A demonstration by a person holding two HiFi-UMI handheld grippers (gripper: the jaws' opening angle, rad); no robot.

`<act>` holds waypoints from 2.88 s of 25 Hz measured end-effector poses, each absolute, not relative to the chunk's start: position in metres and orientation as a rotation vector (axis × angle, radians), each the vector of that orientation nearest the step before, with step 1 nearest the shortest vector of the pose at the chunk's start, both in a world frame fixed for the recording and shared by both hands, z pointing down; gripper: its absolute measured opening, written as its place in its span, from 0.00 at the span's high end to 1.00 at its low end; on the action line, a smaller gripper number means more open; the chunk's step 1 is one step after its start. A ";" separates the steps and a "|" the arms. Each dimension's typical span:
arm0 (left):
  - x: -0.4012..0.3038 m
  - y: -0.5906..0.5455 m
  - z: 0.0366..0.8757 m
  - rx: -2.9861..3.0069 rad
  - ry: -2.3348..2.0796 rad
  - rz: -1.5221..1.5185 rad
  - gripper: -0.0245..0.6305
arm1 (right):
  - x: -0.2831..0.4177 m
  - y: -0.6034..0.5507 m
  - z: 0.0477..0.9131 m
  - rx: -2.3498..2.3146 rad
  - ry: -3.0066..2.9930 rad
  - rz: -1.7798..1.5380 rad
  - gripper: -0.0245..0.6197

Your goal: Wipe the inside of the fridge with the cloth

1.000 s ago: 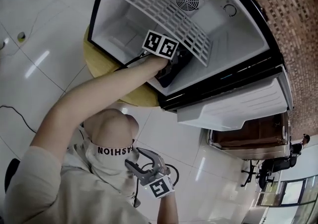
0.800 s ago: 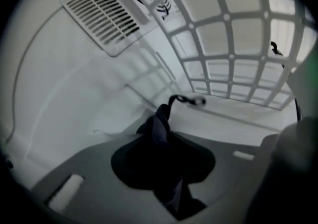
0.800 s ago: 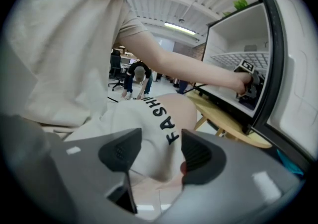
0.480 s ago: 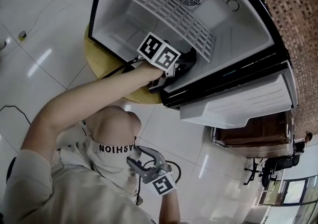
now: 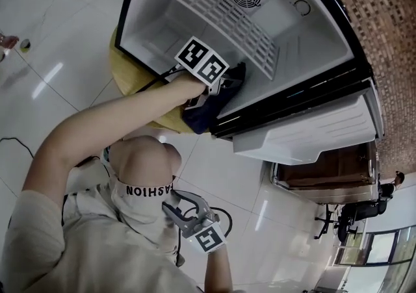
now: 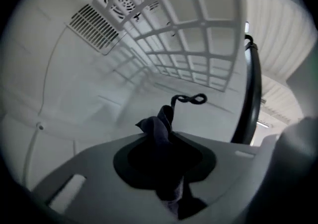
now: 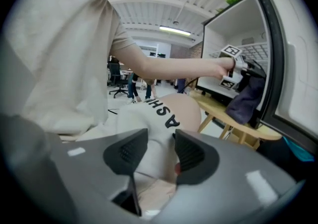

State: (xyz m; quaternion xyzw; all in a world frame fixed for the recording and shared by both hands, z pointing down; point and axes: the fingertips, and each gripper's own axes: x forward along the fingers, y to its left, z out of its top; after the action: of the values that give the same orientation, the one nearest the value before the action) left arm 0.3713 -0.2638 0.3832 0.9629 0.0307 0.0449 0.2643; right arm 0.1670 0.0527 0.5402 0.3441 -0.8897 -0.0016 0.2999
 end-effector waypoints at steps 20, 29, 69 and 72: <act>0.378 -0.241 0.417 2.612 0.061 0.493 0.87 | 0.193 0.022 0.497 1.067 -2.330 -0.153 0.54; 0.282 -0.070 0.384 2.257 0.718 0.504 0.84 | 0.214 -0.006 0.420 1.344 -2.070 -0.536 0.41; 0.229 -0.076 0.294 2.936 0.163 0.080 0.85 | 0.361 0.013 0.228 2.038 -2.047 -0.700 0.85; 0.227 -0.081 0.295 3.003 0.084 0.096 0.88 | 0.388 -0.001 0.180 2.107 -1.969 -0.754 0.85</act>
State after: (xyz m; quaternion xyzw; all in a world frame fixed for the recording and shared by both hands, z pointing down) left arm 0.2266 -0.0808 0.2951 0.9968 0.0277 0.0320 0.0679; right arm 0.3876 -0.0013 0.1801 0.7046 -0.6584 -0.2521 0.0805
